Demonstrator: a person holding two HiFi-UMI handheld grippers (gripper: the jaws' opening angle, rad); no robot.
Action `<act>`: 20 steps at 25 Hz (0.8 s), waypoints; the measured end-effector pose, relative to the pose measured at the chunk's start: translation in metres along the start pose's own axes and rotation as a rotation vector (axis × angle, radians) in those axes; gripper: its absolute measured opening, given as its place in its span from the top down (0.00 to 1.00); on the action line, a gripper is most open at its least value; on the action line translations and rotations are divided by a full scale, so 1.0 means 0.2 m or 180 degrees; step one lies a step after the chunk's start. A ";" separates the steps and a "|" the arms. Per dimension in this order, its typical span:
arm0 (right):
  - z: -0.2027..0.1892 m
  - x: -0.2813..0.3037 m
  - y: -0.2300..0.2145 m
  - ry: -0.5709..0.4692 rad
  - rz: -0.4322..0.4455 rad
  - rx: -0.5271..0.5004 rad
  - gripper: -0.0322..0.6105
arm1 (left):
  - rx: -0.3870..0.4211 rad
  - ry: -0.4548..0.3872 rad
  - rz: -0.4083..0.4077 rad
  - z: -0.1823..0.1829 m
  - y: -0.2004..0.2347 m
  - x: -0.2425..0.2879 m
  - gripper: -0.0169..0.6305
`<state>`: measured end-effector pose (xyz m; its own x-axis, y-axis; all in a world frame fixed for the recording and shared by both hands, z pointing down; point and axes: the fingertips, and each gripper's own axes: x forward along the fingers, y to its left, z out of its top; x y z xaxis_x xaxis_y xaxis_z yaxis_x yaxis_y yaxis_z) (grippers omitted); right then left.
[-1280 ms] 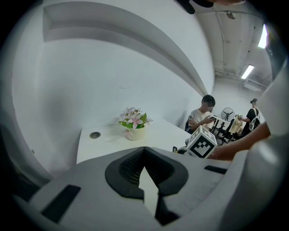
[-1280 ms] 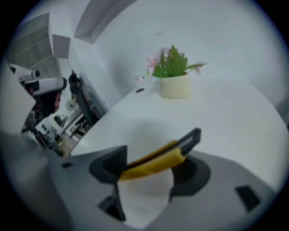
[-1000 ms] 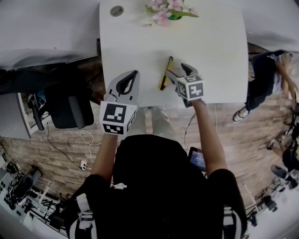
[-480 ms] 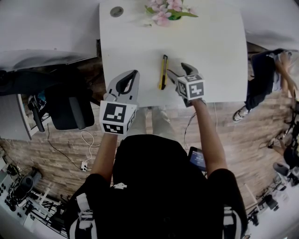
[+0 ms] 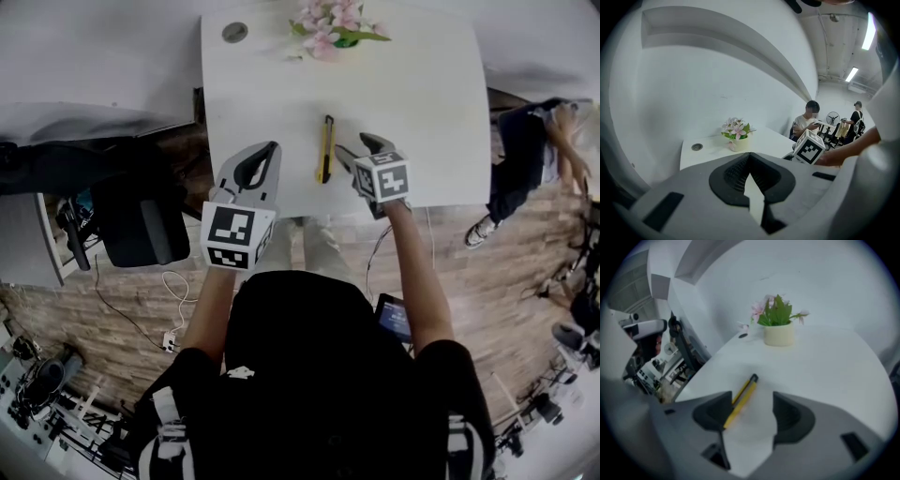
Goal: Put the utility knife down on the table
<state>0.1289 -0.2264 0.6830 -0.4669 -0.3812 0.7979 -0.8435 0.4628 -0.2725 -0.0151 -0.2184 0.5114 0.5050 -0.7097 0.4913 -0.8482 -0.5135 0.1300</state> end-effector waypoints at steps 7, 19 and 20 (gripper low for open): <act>0.09 -0.08 0.00 -0.0133 -0.0152 -0.0026 0.66 | 0.0104 -0.0116 -0.0010 0.09 -0.01 -0.04 0.94; 0.35 -0.34 0.11 -0.0600 -0.0317 -0.0211 0.86 | 0.0221 -0.0355 0.0038 0.25 0.00 -0.16 0.94; 0.37 -0.37 0.12 -0.0640 -0.0333 -0.0231 0.87 | 0.0230 -0.0378 0.0040 0.27 0.00 -0.17 0.94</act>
<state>0.1225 -0.2463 0.5773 -0.4275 -0.5785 0.6947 -0.8723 0.4659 -0.1487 -0.0237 -0.2206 0.4492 0.5133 -0.7662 0.3865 -0.8430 -0.5345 0.0599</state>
